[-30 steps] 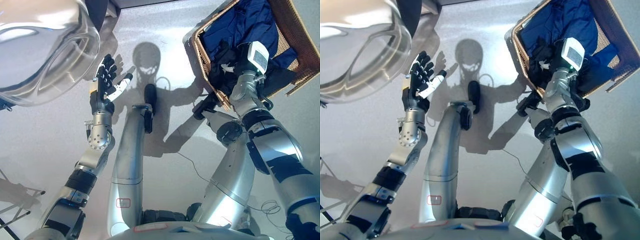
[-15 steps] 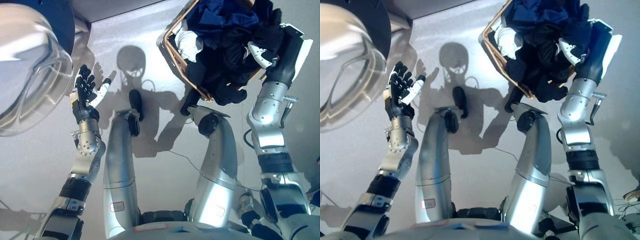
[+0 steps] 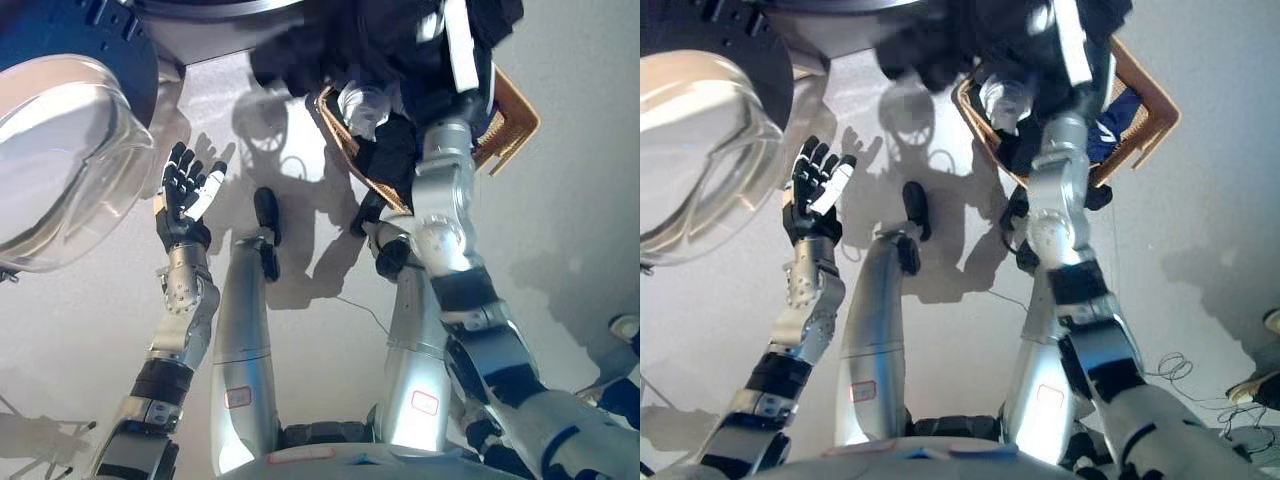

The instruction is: Put the clothes in the basket into the washing machine.

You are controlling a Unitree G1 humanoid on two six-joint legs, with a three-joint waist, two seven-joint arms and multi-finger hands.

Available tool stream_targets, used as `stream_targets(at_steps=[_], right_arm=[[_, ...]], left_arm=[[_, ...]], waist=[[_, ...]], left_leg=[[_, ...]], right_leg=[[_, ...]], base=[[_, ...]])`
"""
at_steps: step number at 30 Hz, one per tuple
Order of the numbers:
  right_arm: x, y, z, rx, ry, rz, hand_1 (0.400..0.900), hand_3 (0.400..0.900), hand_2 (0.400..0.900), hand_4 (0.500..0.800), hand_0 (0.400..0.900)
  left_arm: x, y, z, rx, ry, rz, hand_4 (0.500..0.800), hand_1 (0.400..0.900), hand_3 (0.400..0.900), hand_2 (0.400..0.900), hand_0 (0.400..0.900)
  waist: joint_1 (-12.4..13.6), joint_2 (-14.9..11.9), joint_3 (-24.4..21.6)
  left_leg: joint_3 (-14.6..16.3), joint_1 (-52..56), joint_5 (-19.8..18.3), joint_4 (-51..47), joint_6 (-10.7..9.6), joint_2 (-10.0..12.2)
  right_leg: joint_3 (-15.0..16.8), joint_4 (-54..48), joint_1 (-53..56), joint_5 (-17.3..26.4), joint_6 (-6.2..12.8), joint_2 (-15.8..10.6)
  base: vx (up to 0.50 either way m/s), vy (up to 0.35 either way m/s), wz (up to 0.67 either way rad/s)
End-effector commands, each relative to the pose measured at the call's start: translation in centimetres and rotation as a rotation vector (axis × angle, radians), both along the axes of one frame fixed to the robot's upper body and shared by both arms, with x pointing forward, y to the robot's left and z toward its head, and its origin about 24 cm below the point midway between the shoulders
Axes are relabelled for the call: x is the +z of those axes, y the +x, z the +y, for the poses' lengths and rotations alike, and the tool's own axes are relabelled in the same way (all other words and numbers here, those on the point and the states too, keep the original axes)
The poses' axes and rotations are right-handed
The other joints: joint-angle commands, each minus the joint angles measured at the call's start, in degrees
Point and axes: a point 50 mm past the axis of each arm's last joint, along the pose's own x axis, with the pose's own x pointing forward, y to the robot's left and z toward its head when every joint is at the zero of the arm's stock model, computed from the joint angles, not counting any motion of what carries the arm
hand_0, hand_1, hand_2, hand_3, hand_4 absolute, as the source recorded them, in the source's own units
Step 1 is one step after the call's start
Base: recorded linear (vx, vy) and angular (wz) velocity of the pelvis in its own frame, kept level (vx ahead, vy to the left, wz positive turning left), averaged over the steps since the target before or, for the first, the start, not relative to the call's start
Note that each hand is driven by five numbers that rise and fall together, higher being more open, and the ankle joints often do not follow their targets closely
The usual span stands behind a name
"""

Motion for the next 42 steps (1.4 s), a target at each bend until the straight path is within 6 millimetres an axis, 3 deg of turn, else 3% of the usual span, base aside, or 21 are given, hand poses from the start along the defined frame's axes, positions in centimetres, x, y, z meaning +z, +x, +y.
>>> stream_targets(at_steps=[1,5,8,13,18,21,23,27,36,42], right_arm=[[3.6,-0.5,-0.7,-0.012,0.091,-0.21,0.4,0.4,0.4,0.5,0.4],[5.6,1.9,-0.6,-0.05,0.108,-0.115,0.4,0.4,0.4,0.5,0.4],[6.9,3.6,-1.8,-0.114,0.118,-0.016,0.4,0.4,0.4,0.5,0.4],[7.4,5.0,-4.8,-0.202,0.091,0.095,0.4,0.4,0.4,0.5,0.4],[7.2,5.3,-6.1,-0.202,0.084,0.108,0.4,0.4,0.4,0.5,0.4],[6.6,5.8,-6.2,-0.211,-0.022,0.155,0.4,0.4,0.4,0.5,0.4],[7.1,5.8,-6.1,-0.207,-0.051,0.151,0.4,0.4,0.4,0.5,0.4],[8.2,5.6,-7.9,-0.27,-0.096,0.163,0.4,0.4,0.4,0.5,0.4],[13.6,3.2,-11.3,-0.394,-0.13,0.01,0.4,0.4,0.4,0.5,0.4],[15.8,2.0,-11.6,-0.419,-0.161,-0.069,0.4,0.4,0.4,0.5,0.4]], left_arm=[[-2.8,-1.5,0.0,-0.034,-0.006,0.069,0.8,0.9,0.9,0.9,0.9],[-2.5,-1.2,-0.3,-0.079,0.02,0.055,0.8,0.9,0.9,0.9,0.9],[-2.1,-0.8,-0.8,-0.133,0.053,0.035,0.8,0.9,0.9,0.9,0.9],[-1.4,-0.2,-2.0,-0.22,0.113,0.005,0.8,0.9,0.9,0.9,0.9],[-1.2,-0.1,-2.4,-0.268,0.146,0.0,0.8,0.9,0.9,0.9,0.9],[-0.9,0.0,-2.6,-0.291,0.163,-0.013,0.8,0.9,0.9,0.9,0.9],[-0.9,-0.1,-2.6,-0.299,0.154,-0.017,0.8,0.9,0.9,0.9,0.9],[-0.8,-0.4,-2.5,-0.315,0.158,-0.026,0.8,0.9,0.9,0.9,0.9],[-0.5,-1.3,-1.7,-0.331,0.167,-0.044,0.8,0.9,0.9,0.9,0.9],[-0.4,-1.4,-1.6,-0.342,0.17,-0.05,0.8,0.9,0.9,0.9,0.9]], waist=[[2.74,0.87,-12.58],[5.28,1.43,-13.0],[7.34,2.24,-13.2],[10.7,3.66,-13.05],[12.86,4.98,-12.68],[13.74,5.14,-12.4],[14.04,5.41,-12.22],[15.13,6.01,-12.24],[16.88,6.71,-12.84],[17.01,6.63,-13.15]], left_leg=[[-1.1,-1.27,2.59,-6.63,-3.18,-0.79],[-1.8,-0.52,2.71,-7.56,-3.22,-1.44],[-2.22,-0.9,2.64,-7.35,-3.26,-1.97],[-3.34,-2.07,2.72,-6.39,-3.09,-3.15],[-4.21,-3.37,3.01,-5.85,-3.11,-4.17],[-4.51,-4.37,3.17,-5.19,-3.2,-4.72],[-4.67,-5.03,3.2,-4.55,-3.23,-5.1],[-5.19,-6.09,3.39,-4.04,-3.37,-5.74],[-6.14,-7.7,3.64,-3.0,-3.74,-7.32],[-6.43,-7.93,3.87,-3.05,-3.92,-7.58]], right_leg=[[-2.7,3.24,-5.21,-3.69,8.71,-0.11],[-3.43,3.43,-4.58,-4.41,8.91,-0.78],[-3.73,4.1,-4.8,-5.15,8.99,-1.64],[-4.03,5.69,-5.62,-6.06,9.43,-3.32],[-4.43,7.33,-6.72,-6.9,9.78,-4.92],[-4.38,8.25,-7.39,-7.19,9.71,-5.62],[-4.43,8.94,-7.79,-7.42,9.58,-5.94],[-4.17,9.87,-8.59,-7.78,9.86,-6.87],[-3.94,12.43,-9.73,-8.94,10.11,-8.91],[-3.84,13.2,-9.79,-9.18,10.25,-9.61]], base=[[0.05,-0.049,0.2],[0.06,-0.065,0.26],[0.06,-0.049,0.26],[0.06,-0.058,0.29],[0.04,-0.042,0.25],[0.02,-0.036,0.13],[0.03,-0.027,0.14],[0.03,-0.031,0.19],[0.03,-0.03,0.21],[0.04,-0.013,0.09]])
